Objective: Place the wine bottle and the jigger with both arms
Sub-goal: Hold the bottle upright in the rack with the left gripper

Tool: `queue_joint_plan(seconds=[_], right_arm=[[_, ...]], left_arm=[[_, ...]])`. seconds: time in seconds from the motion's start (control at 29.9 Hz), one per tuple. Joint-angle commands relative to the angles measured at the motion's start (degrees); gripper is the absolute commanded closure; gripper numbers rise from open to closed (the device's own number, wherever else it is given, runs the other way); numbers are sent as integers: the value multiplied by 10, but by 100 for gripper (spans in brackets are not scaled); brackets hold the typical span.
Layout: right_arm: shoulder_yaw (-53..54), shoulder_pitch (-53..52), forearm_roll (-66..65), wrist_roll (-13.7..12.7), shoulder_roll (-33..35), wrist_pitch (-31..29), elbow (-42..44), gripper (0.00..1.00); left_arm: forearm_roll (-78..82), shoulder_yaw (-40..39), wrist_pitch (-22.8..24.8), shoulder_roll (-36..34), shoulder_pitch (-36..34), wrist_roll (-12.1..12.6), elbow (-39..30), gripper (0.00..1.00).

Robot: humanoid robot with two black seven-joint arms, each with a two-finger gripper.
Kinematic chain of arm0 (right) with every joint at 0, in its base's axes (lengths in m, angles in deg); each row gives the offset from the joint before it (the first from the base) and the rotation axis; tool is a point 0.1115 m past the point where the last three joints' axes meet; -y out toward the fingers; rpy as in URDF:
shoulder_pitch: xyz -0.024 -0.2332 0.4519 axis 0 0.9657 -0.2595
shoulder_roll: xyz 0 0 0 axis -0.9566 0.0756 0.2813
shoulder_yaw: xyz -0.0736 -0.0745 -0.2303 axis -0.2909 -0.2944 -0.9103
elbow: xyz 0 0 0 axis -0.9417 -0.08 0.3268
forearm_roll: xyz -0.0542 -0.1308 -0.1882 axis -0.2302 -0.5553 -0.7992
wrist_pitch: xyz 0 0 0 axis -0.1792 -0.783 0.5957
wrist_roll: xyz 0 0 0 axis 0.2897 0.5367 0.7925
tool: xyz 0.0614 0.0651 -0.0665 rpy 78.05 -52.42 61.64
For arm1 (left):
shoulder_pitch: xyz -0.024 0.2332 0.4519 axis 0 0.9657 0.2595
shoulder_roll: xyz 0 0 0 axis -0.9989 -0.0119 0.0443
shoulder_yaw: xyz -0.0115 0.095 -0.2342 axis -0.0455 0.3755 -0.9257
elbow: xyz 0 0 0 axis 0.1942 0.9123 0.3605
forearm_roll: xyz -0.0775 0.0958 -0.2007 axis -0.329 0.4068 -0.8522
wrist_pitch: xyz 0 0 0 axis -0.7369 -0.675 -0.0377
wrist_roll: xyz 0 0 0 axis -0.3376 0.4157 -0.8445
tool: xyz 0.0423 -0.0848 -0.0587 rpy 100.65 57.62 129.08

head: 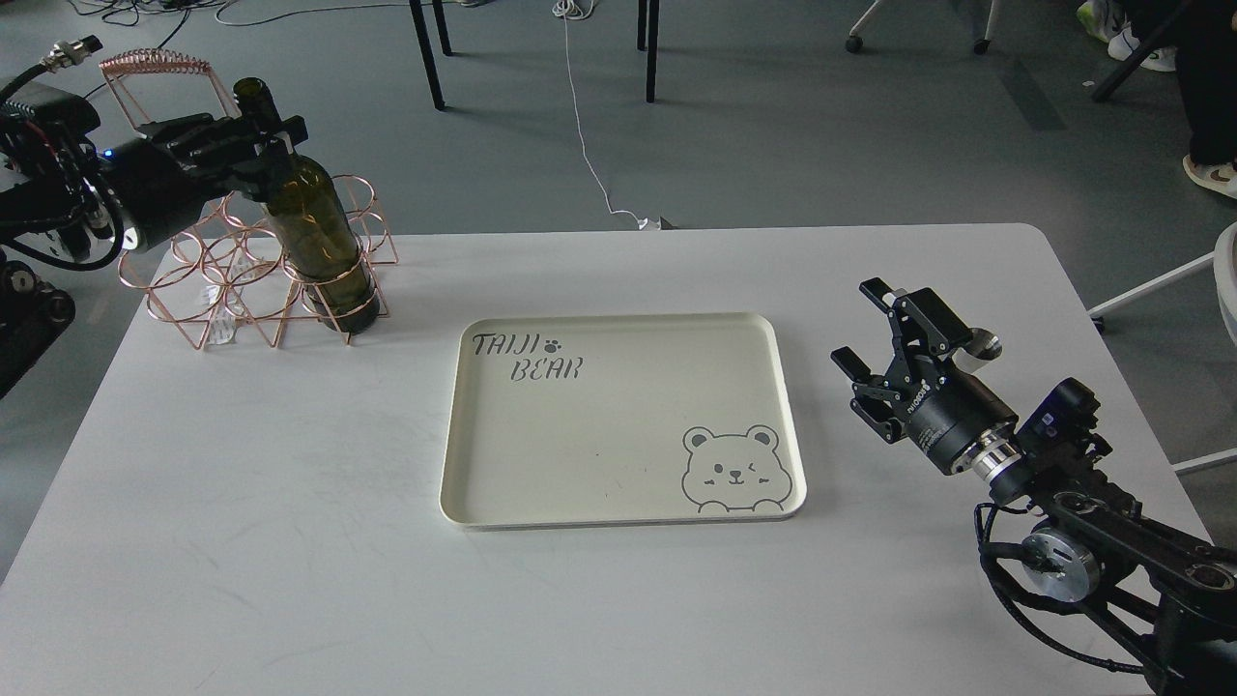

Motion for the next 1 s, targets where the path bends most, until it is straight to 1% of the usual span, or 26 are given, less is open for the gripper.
queue_joint_plan(seconds=[0.0, 0.03, 0.07, 0.13, 0.17, 0.3, 0.37, 0.4, 0.43, 0.47, 0.5, 0.54, 0.7, 0.84, 0.94, 0.97], right_arm=[[0, 0, 0, 0, -1, 0, 0, 1], [0, 0, 0, 0, -1, 0, 0, 1], [0, 0, 0, 0, -1, 0, 0, 1], [0, 0, 0, 0, -1, 0, 0, 1], [0, 0, 0, 0, -1, 0, 0, 1], [0, 0, 0, 0, -2, 0, 0, 1], [0, 0, 0, 0, -2, 0, 0, 1], [0, 0, 0, 0, -2, 0, 0, 1], [0, 0, 0, 0, -2, 0, 0, 1], [0, 0, 0, 0, -2, 0, 0, 1], [0, 0, 0, 0, -2, 0, 0, 1], [0, 0, 0, 0, -2, 0, 0, 1], [-1, 0, 0, 0, -2, 0, 0, 1], [-1, 0, 0, 0, -2, 0, 0, 1], [-1, 0, 0, 0, -3, 0, 0, 1], [-1, 0, 0, 0, -3, 0, 0, 1]], left_arm=[[0, -1, 0, 0, -1, 0, 0, 27], [0, -1, 0, 0, -1, 0, 0, 33], [0, 0, 0, -1, -1, 0, 0, 47], [2, 1, 0, -1, -1, 0, 0, 88], [2, 2, 1, -1, -1, 0, 0, 97], [5, 3, 1, -1, -1, 0, 0, 98], [4, 3, 0, 1, -1, 0, 0, 97], [3, 1, 0, 2, 0, 0, 0, 91], [3, 0, -1, 4, 0, 0, 0, 77], [3, 0, -1, 7, -1, 0, 1, 59], [2, 0, -1, 9, -1, 0, 1, 37], [2, 0, -1, 8, -1, 0, 1, 31], [-2, -3, -1, 10, -1, 0, 19, 27], [-4, -3, -1, 10, -7, 0, 21, 23], [-5, -4, -1, 9, -10, 0, 30, 24], [-9, -3, 0, 9, -13, 0, 33, 28]])
